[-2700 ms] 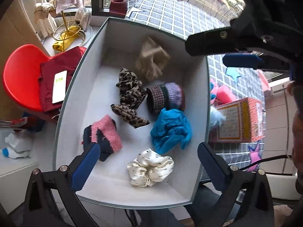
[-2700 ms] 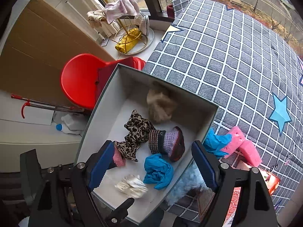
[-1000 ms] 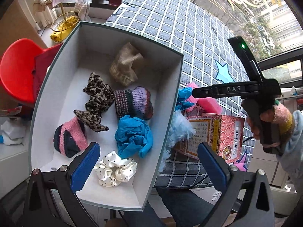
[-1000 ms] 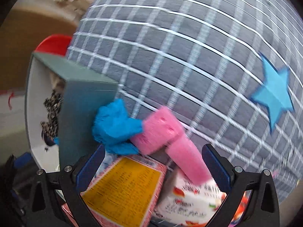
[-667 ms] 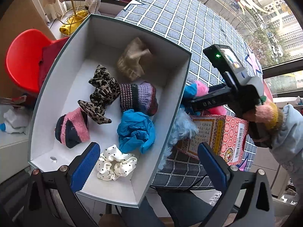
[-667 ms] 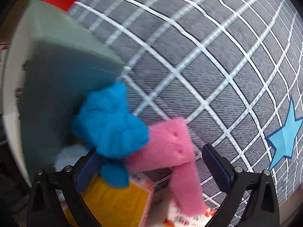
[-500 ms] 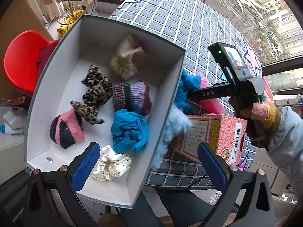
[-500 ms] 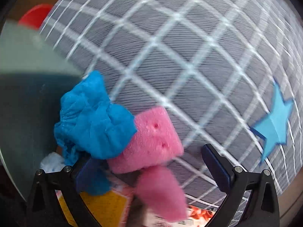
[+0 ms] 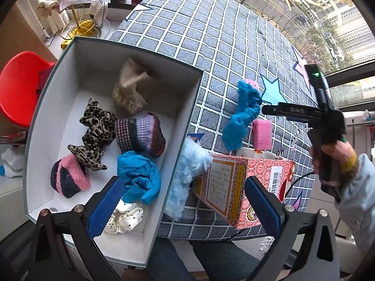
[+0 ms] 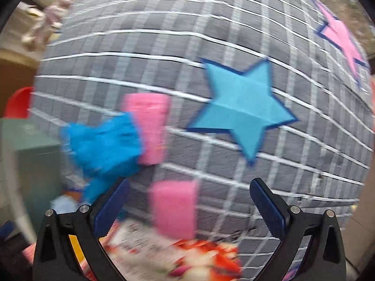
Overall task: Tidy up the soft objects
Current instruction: 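Reach the right tool toward the light-blue fluffy item beside the printed box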
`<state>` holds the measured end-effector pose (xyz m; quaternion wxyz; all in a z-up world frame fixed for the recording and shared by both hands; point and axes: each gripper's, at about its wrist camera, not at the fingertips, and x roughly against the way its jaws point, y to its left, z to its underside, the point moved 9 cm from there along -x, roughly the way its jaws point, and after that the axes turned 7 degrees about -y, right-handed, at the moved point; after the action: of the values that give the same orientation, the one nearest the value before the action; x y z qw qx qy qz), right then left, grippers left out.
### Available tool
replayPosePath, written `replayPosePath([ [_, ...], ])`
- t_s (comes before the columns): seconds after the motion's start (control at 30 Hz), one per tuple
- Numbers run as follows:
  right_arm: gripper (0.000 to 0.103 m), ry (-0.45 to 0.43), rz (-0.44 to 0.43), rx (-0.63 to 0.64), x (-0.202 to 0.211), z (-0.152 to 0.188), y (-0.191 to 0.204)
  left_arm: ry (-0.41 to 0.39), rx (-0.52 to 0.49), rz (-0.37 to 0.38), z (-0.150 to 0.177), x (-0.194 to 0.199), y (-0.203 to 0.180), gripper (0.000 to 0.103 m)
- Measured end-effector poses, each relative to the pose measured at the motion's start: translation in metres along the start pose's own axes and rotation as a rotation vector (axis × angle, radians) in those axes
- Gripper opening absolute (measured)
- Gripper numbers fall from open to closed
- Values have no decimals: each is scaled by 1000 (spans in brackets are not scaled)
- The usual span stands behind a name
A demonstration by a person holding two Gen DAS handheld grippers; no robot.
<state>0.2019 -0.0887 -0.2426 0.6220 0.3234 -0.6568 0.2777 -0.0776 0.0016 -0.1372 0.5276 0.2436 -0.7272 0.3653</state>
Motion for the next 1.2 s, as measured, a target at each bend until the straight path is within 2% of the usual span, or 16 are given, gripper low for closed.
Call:
replayPosePath([
  [0.17,103,21,-274,145,21,-6,84,-24,11,-33,1,12,9,103],
  [0.27,103,146,-443,275,19,5,140,-34,42,-50,5,19,20,103],
  [0.33,103,228,-466,367,7,19,168,-38,63,-61,9,23,26,103],
  [0.4,103,292,-467,414,-4,33,171,-43,94,-71,17,27,32,103],
  [0.5,103,374,-508,416,-18,49,179,-44,137,-82,27,32,39,103],
  [0.57,90,421,-547,422,-25,58,186,-40,169,-88,34,33,44,103],
  [0.63,88,464,-573,432,-30,62,189,-34,192,-93,39,32,47,103],
  [0.73,70,518,-599,441,-40,74,193,-27,208,-101,44,31,48,103],
  [0.8,68,554,-635,436,-43,79,197,-23,214,-107,45,30,47,103],
  [0.83,60,573,-660,433,-43,82,199,-21,215,-110,45,29,47,103],
  [0.9,59,585,-687,439,-41,85,201,-18,211,-120,45,28,45,103],
  [0.93,47,585,-703,443,-41,85,202,-15,210,-123,44,28,44,103],
  [0.97,19,592,-723,438,-40,86,203,-13,207,-125,43,27,44,103],
  [1.0,9,603,-749,422,-38,86,204,-11,204,-129,41,26,42,103],
  [1.1,9,542,-751,444,-29,81,201,-10,191,-136,36,24,38,103],
  [1.2,9,456,-769,393,-11,69,188,-16,166,-134,26,23,29,103],
])
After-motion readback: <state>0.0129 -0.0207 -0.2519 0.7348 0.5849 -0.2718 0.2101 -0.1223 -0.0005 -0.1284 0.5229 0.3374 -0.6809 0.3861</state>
